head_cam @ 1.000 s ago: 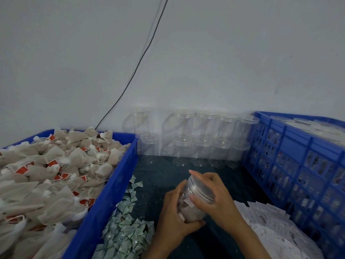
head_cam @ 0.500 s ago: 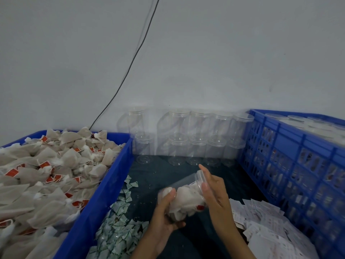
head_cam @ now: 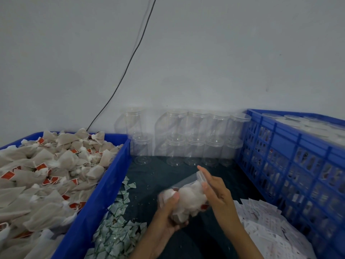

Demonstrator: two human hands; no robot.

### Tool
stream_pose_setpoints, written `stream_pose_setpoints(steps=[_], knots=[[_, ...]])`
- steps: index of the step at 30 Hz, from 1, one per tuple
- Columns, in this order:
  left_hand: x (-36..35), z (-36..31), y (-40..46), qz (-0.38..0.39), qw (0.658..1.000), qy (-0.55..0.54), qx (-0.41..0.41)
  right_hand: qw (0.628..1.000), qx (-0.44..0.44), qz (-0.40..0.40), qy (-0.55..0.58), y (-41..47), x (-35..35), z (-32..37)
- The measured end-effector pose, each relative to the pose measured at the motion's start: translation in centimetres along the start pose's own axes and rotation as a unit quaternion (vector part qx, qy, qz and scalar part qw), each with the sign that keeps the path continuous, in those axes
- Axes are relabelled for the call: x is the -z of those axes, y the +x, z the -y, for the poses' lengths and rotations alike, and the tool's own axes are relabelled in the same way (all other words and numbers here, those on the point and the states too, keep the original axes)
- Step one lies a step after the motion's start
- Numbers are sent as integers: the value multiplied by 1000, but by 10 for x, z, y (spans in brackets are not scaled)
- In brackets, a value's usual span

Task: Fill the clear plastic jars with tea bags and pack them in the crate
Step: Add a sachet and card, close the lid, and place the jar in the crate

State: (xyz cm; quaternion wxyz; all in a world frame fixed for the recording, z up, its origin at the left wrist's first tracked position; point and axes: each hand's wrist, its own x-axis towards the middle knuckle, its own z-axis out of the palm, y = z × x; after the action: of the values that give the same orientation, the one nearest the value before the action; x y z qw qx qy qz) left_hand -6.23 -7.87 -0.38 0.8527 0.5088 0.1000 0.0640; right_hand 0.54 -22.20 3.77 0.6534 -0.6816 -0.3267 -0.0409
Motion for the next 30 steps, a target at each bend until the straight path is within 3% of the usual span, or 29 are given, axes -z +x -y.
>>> stream_pose_setpoints(steps=[2, 3, 5, 8, 12, 15, 17, 20, 24, 26, 30], knots=[[-3, 4, 2, -24, 996, 36, -79, 998, -55, -23, 6, 6, -5, 0], [-5, 5, 1, -30, 994, 49, -93, 997, -83, 11, 3, 6, -1, -3], [-6, 5, 1, -39, 995, 36, -89, 991, -102, 92, -11, -2, 13, -7], [-2, 2, 0, -45, 998, -25, -35, 988, -89, 124, 10, 1, 11, 1], [-1, 2, -1, -35, 997, -33, -53, 993, -38, 77, 82, -5, 10, -7], [0, 4, 2, -42, 988, 28, -144, 982, -123, 32, 140, -1, 3, -9], [-1, 5, 2, -40, 983, 67, -164, 979, -167, 20, 112, 2, -1, -10], [-2, 6, 1, -42, 992, 32, -117, 984, -171, 22, 43, 8, 1, -10], [-4, 3, -1, -46, 998, -20, -45, 985, -105, 67, 118, 3, 9, -13], [-2, 3, 2, -45, 997, -16, -68, 988, -92, 46, 117, -1, 9, -15], [2, 6, 4, -55, 990, 43, -121, 983, -160, -8, 94, 1, 2, -16]])
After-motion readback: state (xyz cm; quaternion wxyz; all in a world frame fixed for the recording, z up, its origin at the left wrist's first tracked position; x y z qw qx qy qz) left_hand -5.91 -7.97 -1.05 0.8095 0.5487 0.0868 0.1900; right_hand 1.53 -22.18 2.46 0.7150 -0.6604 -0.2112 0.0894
